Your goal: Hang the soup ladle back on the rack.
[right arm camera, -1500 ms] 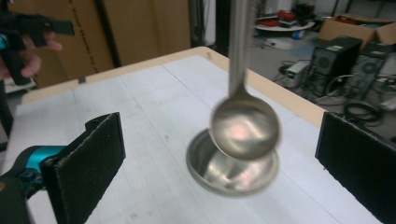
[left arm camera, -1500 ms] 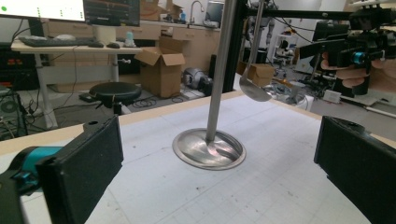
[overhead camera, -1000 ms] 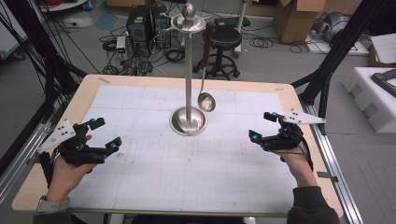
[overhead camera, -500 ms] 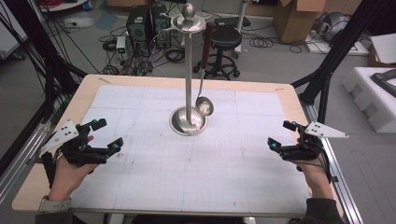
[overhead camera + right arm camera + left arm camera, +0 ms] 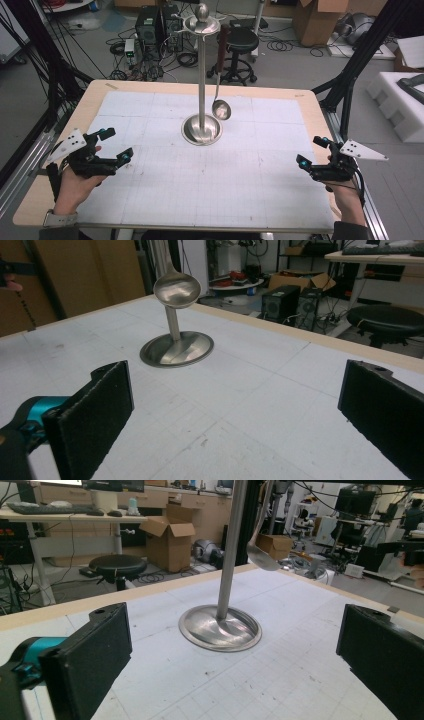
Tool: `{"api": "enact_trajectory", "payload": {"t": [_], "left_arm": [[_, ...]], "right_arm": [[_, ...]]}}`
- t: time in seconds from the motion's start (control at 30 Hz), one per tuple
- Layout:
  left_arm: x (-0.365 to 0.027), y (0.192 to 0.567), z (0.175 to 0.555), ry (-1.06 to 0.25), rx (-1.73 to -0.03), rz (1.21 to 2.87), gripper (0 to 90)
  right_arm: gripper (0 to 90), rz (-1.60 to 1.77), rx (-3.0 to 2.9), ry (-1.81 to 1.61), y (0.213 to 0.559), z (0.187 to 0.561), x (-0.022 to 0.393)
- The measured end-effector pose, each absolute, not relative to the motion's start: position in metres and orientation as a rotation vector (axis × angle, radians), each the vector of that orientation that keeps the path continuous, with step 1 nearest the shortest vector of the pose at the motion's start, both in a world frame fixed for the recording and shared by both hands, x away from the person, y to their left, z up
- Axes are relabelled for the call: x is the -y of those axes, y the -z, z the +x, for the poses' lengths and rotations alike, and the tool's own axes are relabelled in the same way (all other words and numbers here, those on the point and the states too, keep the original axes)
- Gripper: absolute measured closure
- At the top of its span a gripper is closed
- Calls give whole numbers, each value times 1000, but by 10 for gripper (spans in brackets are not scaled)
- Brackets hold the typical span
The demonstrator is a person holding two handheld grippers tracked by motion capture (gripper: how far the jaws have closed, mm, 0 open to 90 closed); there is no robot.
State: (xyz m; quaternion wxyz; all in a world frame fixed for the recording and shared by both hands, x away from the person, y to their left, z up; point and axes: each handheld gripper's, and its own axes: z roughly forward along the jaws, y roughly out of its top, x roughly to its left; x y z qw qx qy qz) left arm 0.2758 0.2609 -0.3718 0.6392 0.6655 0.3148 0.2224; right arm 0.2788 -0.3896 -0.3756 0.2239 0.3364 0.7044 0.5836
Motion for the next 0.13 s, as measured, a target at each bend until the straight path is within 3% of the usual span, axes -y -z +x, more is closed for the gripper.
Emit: {"api": "enact_trajectory", "payload": {"t": [0.13], "left_arm": [[-260, 372, 276, -510, -717, 1523, 17]], "right_arm": [[0, 926, -1943, -1621, 377, 279, 389]]}}
